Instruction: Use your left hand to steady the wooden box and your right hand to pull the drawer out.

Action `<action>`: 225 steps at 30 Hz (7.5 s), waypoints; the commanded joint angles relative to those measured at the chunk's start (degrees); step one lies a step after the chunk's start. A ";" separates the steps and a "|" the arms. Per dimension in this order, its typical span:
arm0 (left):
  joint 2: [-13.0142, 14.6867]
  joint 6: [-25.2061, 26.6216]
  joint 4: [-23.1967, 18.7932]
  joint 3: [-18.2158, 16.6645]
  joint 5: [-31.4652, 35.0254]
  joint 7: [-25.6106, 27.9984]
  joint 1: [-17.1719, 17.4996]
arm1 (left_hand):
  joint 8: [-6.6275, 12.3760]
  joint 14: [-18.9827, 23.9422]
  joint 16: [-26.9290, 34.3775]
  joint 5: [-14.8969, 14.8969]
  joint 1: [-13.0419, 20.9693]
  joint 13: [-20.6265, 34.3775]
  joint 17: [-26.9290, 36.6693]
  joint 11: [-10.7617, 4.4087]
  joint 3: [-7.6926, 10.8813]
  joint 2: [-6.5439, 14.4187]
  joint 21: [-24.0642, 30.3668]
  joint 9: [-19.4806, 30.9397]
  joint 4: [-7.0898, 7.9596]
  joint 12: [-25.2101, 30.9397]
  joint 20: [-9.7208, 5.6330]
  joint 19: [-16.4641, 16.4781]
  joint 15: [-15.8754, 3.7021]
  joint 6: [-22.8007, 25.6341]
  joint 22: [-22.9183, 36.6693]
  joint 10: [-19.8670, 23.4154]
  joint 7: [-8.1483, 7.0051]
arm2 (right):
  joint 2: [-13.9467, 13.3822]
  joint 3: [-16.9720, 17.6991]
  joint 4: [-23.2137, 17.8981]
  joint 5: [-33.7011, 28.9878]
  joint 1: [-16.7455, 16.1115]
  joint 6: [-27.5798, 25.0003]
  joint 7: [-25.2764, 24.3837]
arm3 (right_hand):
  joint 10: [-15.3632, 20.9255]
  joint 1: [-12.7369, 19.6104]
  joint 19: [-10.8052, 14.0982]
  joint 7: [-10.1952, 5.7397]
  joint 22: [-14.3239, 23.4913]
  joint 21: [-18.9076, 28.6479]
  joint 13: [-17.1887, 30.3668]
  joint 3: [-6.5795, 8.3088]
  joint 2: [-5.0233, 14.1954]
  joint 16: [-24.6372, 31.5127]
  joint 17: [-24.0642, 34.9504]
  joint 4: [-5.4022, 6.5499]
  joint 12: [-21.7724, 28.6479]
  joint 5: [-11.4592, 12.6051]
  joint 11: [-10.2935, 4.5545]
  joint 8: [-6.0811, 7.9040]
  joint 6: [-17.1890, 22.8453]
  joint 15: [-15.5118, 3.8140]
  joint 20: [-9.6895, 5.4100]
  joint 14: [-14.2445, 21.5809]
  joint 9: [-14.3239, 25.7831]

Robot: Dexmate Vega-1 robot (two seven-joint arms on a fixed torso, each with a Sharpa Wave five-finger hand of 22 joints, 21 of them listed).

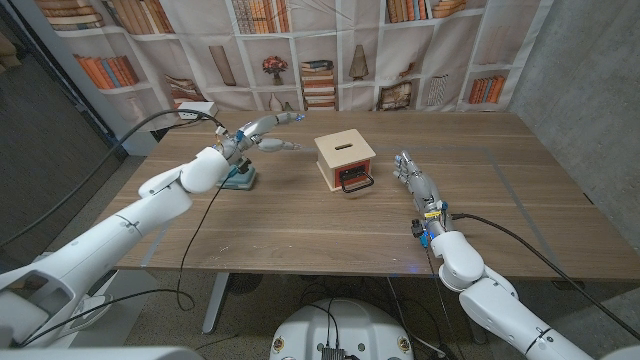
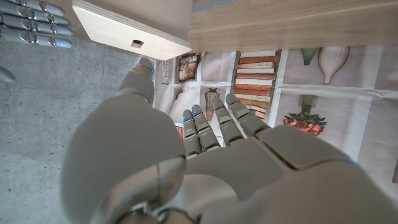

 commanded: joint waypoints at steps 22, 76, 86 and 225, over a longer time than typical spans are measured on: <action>-4.93 12.78 -4.57 9.82 13.00 -12.06 -12.51 | 0.43 3.06 0.14 0.06 -8.61 0.12 0.57 0.24 -3.54 -1.12 0.04 0.18 4.76 0.09 -4.36 1.44 -4.93 5.14 0.24 4.70 0.61 | -1.93 0.34 -1.38 0.24 -3.70 0.83 0.63 | 0.92 0.60 0.76 -0.14 0.25 -0.49 0.21 -0.10 0.11 0.18 0.10 -0.57 0.21 0.15 -0.19 0.21 0.76 -0.01 -1.92 0.65 0.27; -9.77 22.25 -1.23 20.35 23.03 -19.15 -17.41 | -1.26 4.35 -0.27 1.74 -24.39 0.15 0.65 2.66 -10.67 -1.26 -0.72 0.12 13.67 -1.25 -2.64 1.02 -3.06 8.27 0.25 7.02 2.31 | -5.38 1.69 -6.44 -0.27 -7.31 -3.04 0.36 | 1.19 0.73 1.27 -0.41 0.30 -1.66 0.23 -0.37 0.45 -0.02 0.10 -0.99 -0.17 0.07 -0.30 0.05 0.83 -0.17 -1.93 0.78 0.30; -9.95 21.95 -0.99 21.39 23.68 -20.95 -18.55 | -0.96 5.18 -0.17 2.02 -25.38 0.13 0.60 2.93 -11.41 -1.52 -0.55 0.08 14.13 -1.31 -2.47 1.73 -2.96 10.04 0.23 7.67 2.73 | -7.10 0.43 -10.04 -5.97 -7.92 -7.39 -2.08 | 1.37 1.05 1.40 -0.46 0.31 -1.87 0.23 -0.27 0.67 0.02 0.06 -1.20 -0.18 0.10 -0.72 0.04 0.85 -0.41 -1.98 1.00 0.31; -9.45 25.07 -6.37 22.21 23.44 -34.97 -21.84 | -2.37 6.96 -0.84 4.20 -26.71 0.03 0.47 4.14 -14.40 -1.73 -1.03 0.01 14.42 -2.32 -2.38 3.11 -1.86 12.66 0.15 9.69 4.15 | -15.16 -19.12 -11.68 -66.33 10.89 -35.22 8.25 | 16.10 21.33 12.83 -8.36 0.69 -4.23 0.05 6.63 4.15 0.82 0.01 -8.36 1.78 -0.10 -9.62 2.44 15.80 -7.91 -5.27 13.26 0.57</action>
